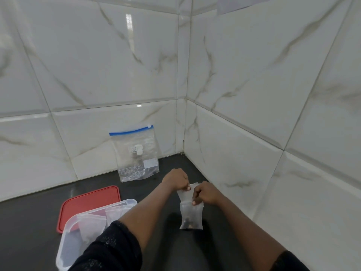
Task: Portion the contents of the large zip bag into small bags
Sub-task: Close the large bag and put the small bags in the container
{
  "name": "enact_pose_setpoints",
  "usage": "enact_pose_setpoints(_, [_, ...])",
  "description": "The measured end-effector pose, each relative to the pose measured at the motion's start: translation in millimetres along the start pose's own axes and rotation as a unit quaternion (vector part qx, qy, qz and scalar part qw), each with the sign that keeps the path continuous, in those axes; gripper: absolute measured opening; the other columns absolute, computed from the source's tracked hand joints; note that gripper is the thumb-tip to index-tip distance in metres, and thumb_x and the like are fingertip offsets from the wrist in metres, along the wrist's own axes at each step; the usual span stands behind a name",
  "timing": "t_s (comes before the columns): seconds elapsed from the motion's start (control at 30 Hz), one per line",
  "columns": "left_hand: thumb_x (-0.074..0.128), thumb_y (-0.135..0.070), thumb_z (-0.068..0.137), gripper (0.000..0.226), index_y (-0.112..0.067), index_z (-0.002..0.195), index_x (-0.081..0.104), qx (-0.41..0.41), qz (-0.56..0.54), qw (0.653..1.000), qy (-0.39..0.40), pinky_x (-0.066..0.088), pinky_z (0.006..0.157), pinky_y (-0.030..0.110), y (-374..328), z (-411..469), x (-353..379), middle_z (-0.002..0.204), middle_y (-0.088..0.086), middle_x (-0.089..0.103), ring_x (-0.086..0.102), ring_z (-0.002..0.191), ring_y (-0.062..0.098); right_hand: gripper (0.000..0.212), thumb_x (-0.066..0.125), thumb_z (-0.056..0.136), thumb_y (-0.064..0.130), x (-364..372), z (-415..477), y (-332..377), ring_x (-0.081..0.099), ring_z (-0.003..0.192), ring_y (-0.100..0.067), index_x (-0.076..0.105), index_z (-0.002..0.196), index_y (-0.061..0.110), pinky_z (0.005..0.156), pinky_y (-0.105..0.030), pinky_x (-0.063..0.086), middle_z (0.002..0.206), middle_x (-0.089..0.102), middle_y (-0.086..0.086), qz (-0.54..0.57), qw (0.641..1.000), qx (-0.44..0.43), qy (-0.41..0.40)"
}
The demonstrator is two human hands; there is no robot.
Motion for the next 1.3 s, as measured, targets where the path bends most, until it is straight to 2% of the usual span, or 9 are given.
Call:
enact_pose_setpoints(0.07, [0.063,-0.018,0.078,0.017,-0.006,0.086,0.073,0.005,0.004,1.0,-0.023,0.05,0.09,0.035,0,-10,-25,0.094,0.007,0.072,0.064,0.094,0.021,0.003,0.075,0.073,0.009,-13,-6,17,0.053,0.07,-0.006,0.073,0.075,0.009,0.058,-0.006,0.033,0.081,0.07,-0.003,-0.009,1.0,-0.015,-0.003])
enact_pose_setpoints(0.13, [0.062,-0.016,0.079,0.018,-0.002,0.087,0.071,0.005,0.018,0.999,-0.034,0.05,0.088,0.037,1,-23,-51,0.095,0.011,0.071,0.064,0.094,0.024,0.014,0.072,0.075,0.006,-28,-12,37,0.049,0.063,-0.002,0.066,0.068,0.017,0.055,-0.005,0.031,0.069,0.062,0.008,-0.014,0.999,-0.032,-0.025])
enact_pose_setpoints(0.3, [0.06,-0.012,0.08,0.02,-0.001,0.096,0.065,-0.006,0.063,0.997,-0.034,0.042,0.075,0.028,7,-68,-113,0.098,0.012,0.062,0.055,0.088,0.023,0.017,0.065,0.08,0.005,-60,-23,100,0.052,0.086,-0.015,0.066,0.096,0.01,0.064,-0.02,0.033,0.096,0.062,-0.004,-0.028,0.989,-0.098,-0.111])
enact_pose_setpoints(0.43, [0.059,-0.011,0.081,0.019,-0.004,0.098,0.063,-0.045,0.104,0.994,-0.004,0.042,0.072,0.03,35,-108,-144,0.106,0.012,0.062,0.052,0.085,0.022,0.02,0.058,0.086,0.003,-59,-30,154,0.053,0.092,-0.016,0.064,0.105,0.007,0.065,-0.016,0.034,0.106,0.063,-0.006,-0.009,0.98,-0.153,-0.126])
enact_pose_setpoints(0.67, [0.064,-0.005,0.081,0.016,-0.008,0.096,0.06,-0.126,0.106,0.985,0.056,0.041,0.054,0.02,90,-168,-150,0.092,0.007,0.06,0.049,0.065,0.014,0.013,0.057,0.087,0.003,-7,-37,230,0.056,0.097,-0.021,0.062,0.094,0.013,0.076,-0.02,0.033,0.112,0.063,-0.01,-0.025,0.97,-0.23,-0.075])
enact_pose_setpoints(0.87, [0.058,-0.009,0.085,0.03,-0.008,0.115,0.062,-0.147,0.155,0.968,0.132,0.038,0.052,0.021,140,-199,-116,0.097,0.011,0.058,0.05,0.081,0.02,0.021,0.057,0.086,0.005,54,-33,260,0.056,0.1,-0.024,0.062,0.106,0.002,0.073,-0.024,0.033,0.115,0.062,-0.013,-0.075,0.964,-0.254,-0.002])
enact_pose_setpoints(1.0, [0.062,-0.012,0.084,0.032,-0.009,0.116,0.062,-0.168,0.172,0.954,0.18,0.042,0.064,0.026,168,-205,-81,0.097,0.009,0.06,0.05,0.081,0.021,0.027,0.057,0.084,0.003,93,-26,251,0.051,0.091,-0.018,0.062,0.11,0.002,0.074,-0.022,0.031,0.116,0.061,-0.015,-0.12,0.962,-0.236,0.06])
enact_pose_setpoints(1.13, [0.059,-0.013,0.087,0.03,-0.006,0.115,0.062,-0.167,0.213,0.948,0.17,0.041,0.078,0.031,182,-204,-59,0.098,0.011,0.059,0.048,0.084,0.023,0.03,0.057,0.088,0.007,117,-22,237,0.055,0.11,-0.029,0.061,0.117,0.004,0.086,-0.03,0.042,0.124,0.057,-0.014,-0.174,0.96,-0.199,0.095])
enact_pose_setpoints(1.3, [0.067,-0.011,0.08,0.028,-0.019,0.106,0.068,-0.16,0.165,0.973,0.027,0.05,0.09,0.035,179,-189,-82,0.11,0.002,0.067,0.061,0.101,0.02,0.02,0.047,0.089,0.003,105,-18,237,0.061,0.095,-0.03,0.059,0.105,0.009,0.086,-0.04,0.052,0.109,0.061,-0.013,-0.171,0.969,-0.177,-0.034])
Point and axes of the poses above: each hand's wrist, its own z-axis towards the middle knuckle, its own x-axis out of the palm, y = z × x, the point moved 10 cm from there along z, towards the middle knuckle
